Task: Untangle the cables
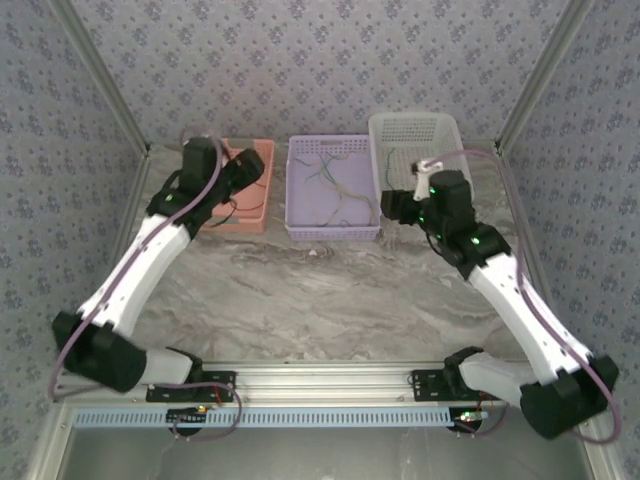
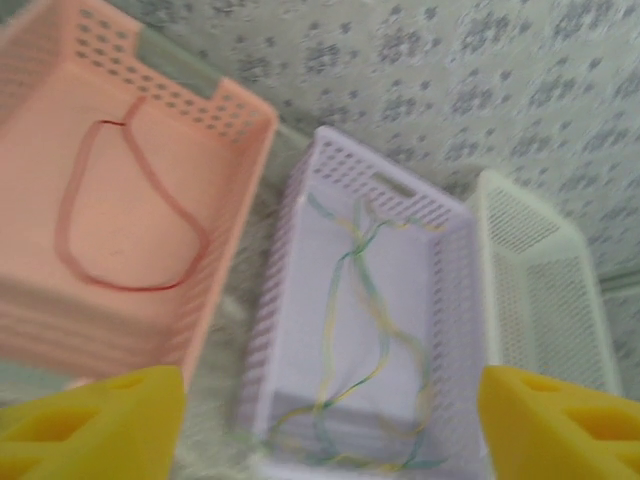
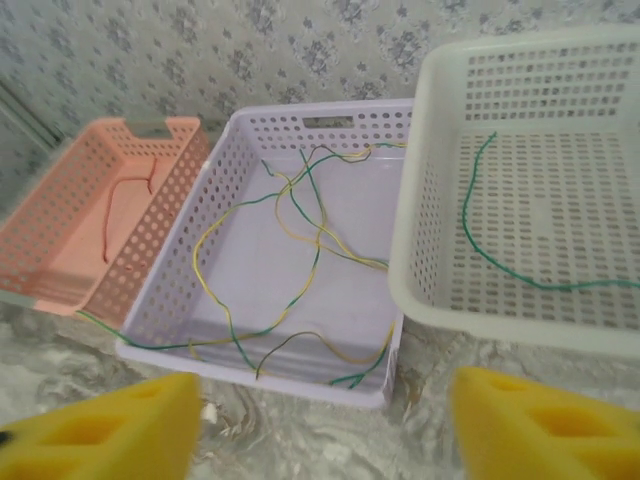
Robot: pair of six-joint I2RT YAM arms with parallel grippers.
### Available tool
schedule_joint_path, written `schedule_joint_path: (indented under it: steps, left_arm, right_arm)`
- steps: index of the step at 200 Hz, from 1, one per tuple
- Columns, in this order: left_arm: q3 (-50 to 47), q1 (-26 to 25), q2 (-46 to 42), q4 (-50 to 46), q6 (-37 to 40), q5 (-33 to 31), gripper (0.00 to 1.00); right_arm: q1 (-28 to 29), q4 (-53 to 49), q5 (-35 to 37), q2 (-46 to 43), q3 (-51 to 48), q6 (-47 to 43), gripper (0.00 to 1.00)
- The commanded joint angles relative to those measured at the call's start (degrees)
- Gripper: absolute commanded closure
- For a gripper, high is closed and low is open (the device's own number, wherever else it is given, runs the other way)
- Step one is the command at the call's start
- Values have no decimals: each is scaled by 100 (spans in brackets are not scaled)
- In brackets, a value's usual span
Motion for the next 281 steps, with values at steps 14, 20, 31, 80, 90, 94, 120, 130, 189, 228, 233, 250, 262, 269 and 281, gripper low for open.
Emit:
schedule_joint_path:
  steps: [14, 20, 31, 80, 90, 94, 120, 130, 189, 228, 233, 250, 262, 269, 281]
  left_arm:
    - [-1130, 65, -1641, -1211, 472, 74, 1]
    - [-1324, 60, -1923, -1452, 499, 72, 1]
    - [-1648, 63, -2429, -1619, 583, 48, 1]
    - [-1869, 61, -2892, -2551, 257, -1771, 1]
    - [-2126, 67, -3051, -2390, 327, -2280, 1]
    - [-2250, 69, -3150, -2306, 415, -2446, 1]
    - [-3668, 74, -4155, -473, 1867, -2725, 1]
    - [-4152, 69, -4441, 72, 2239, -2813, 1]
    - [-6249, 417, -3459, 4483, 3794, -2854, 1]
    - [-6202, 1087, -1366, 6284, 3994, -2036, 1]
    - [-6185, 1173, -1137, 6462, 3983, -1944, 1]
    - [-6152, 1348, -635, 7031, 4030, -1613, 1]
    - [-6110, 1467, -415, 7258, 3976, -1528, 1]
    - [-6113, 1558, -303, 7438, 3929, -1450, 1]
    - [-6095, 1681, -125, 7657, 3918, -1331, 1]
  right_arm:
    - [-390, -1079, -69, -1260, -419, 260, 1]
    - [-394, -1135, 123, -1549, -561, 333, 1]
    - [-402, -1111, 462, -2074, -869, 357, 1]
    - [-386, -487, 1658, -2965, -1897, 797, 1]
    - [-432, -196, 1718, -2973, -2165, 561, 1]
    - [-464, -7, 1730, -2973, -2315, 344, 1]
    - [-680, 1023, 1961, -2972, -3419, -570, 1]
    - [-792, 1477, 2019, -2973, -3823, -803, 1]
    - [-1517, 4373, 1960, -1731, -5232, -849, 1]
    - [-1924, 5890, 1320, 6, -5095, -1166, 1]
    - [-1948, 6059, 1232, 183, -5042, -1208, 1]
    - [-2085, 6497, 1041, 762, -4885, -1220, 1]
    - [-2207, 6685, 925, 1033, -4786, -1202, 1]
    - [-2276, 6791, 886, 1154, -4752, -1197, 1]
    - [-2361, 6970, 774, 1351, -4701, -1235, 1]
